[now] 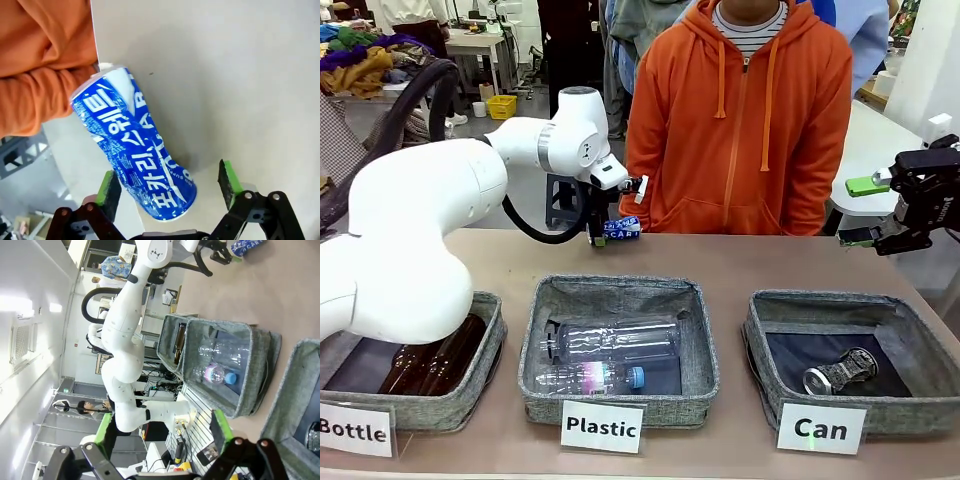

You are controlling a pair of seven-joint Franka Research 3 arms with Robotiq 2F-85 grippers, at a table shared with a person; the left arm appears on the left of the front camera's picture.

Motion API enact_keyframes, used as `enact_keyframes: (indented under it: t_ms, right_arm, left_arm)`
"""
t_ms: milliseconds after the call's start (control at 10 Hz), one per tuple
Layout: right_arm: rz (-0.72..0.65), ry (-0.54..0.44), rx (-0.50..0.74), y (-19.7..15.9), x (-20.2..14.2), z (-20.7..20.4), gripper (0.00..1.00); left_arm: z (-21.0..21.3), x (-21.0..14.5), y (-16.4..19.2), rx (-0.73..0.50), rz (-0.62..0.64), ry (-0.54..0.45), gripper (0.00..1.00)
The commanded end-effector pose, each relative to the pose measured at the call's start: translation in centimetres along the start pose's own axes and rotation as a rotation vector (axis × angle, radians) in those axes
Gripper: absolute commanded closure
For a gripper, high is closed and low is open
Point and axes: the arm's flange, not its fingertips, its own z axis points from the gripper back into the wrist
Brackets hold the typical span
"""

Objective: Sort the can waste into the basket.
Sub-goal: Pick up the can waste from the table and place it in the right Fabric basket.

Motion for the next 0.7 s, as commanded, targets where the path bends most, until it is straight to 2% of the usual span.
enact_keyframes:
  t_ms: [0,100,200,300,500,600]
  right_arm:
    - [-0.003,-0.016,0.022,0.2,0.0,-0.1,0.0]
    - [-0.003,-0.016,0.022,0.2,0.0,-0.1,0.0]
    - [-0.003,-0.016,0.022,0.2,0.0,-0.1,0.0]
    - [-0.003,-0.016,0.022,0.2,0.0,-0.1,0.0]
    - [-0.003,-0.016,0.022,0.2,0.0,-0.1,0.0]
    - [-0.003,-0.016,0.022,0.2,0.0,-0.1,0.0]
  left_arm:
    - [-0.6,2.5,7.1,0.01,0.009,0.016,0.0]
    - [-0.9,2.4,7.1,0.0,0.012,0.025,0.59]
    - [-1.0,2.4,7.1,-0.001,0.014,0.029,0.6]
    - [-1.2,2.5,7.2,-0.001,0.009,0.036,1.0]
    - [-1.8,2.9,7.3,-0.008,-0.001,0.062,1.0]
    - [-1.9,2.9,7.3,-0.006,0.001,0.064,0.86]
